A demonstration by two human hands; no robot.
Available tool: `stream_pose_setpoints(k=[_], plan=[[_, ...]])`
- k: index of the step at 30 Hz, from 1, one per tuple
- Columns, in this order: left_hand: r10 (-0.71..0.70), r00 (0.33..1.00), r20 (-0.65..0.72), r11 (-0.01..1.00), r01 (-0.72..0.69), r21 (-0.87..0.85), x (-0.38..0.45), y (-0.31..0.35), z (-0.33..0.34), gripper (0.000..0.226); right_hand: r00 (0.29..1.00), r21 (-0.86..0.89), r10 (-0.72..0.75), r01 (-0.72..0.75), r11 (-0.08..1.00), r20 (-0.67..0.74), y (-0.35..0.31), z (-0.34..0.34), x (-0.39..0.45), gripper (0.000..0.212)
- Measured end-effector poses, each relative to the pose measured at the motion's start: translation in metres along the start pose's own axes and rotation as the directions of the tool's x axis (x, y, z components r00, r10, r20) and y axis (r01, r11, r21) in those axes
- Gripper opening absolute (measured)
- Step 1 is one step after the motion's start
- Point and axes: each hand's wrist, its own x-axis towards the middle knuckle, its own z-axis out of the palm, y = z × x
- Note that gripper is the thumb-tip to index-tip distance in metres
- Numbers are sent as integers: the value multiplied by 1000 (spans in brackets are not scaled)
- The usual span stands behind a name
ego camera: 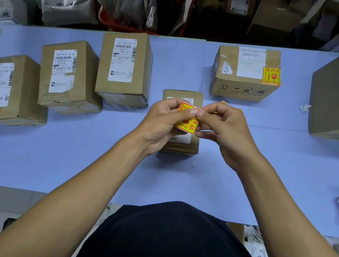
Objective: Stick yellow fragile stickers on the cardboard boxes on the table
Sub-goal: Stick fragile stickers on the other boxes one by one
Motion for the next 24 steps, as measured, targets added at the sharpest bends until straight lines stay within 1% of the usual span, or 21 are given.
stream_pose_setpoints(k=[2, 4, 6, 10, 14, 17, 20, 22, 24], plan=[[12, 1000, 7, 999, -11, -38, 0, 1, 0, 8, 999, 81, 21, -23, 996, 30, -2, 1, -1, 17], [23, 1000, 16, 999, -22, -49, -1, 4, -2, 8, 994, 211, 59, -76, 974, 88, -5, -2, -1, 27], [37, 999, 37, 999, -35, -36, -1, 7, -4, 9, 987, 272, 70, -109, 956, 146, -7, -5, -2, 29], [51, 995, 90, 999, -50, -10, -5, 12, -6, 8, 981, 254, 51, -98, 962, 186, -9, -6, -4, 24], [56, 994, 96, 998, -58, 17, -7, 14, -6, 7, 980, 212, 34, -75, 974, 194, -9, -7, -5, 24], [52, 992, 115, 999, -52, -2, -9, 15, -5, 11, 979, 189, 20, -59, 980, 201, -7, -5, -6, 25], [43, 991, 123, 999, -41, -22, -11, 17, -5, 9, 977, 186, 1, -42, 982, 215, -6, -3, -6, 27], [36, 995, 91, 999, -35, -15, -11, 17, -4, 9, 977, 182, -18, -22, 983, 213, -5, -1, -6, 26], [45, 999, 0, 999, -45, 28, -10, 14, -2, 21, 983, 154, -44, 16, 988, 180, -3, 2, -6, 25]])
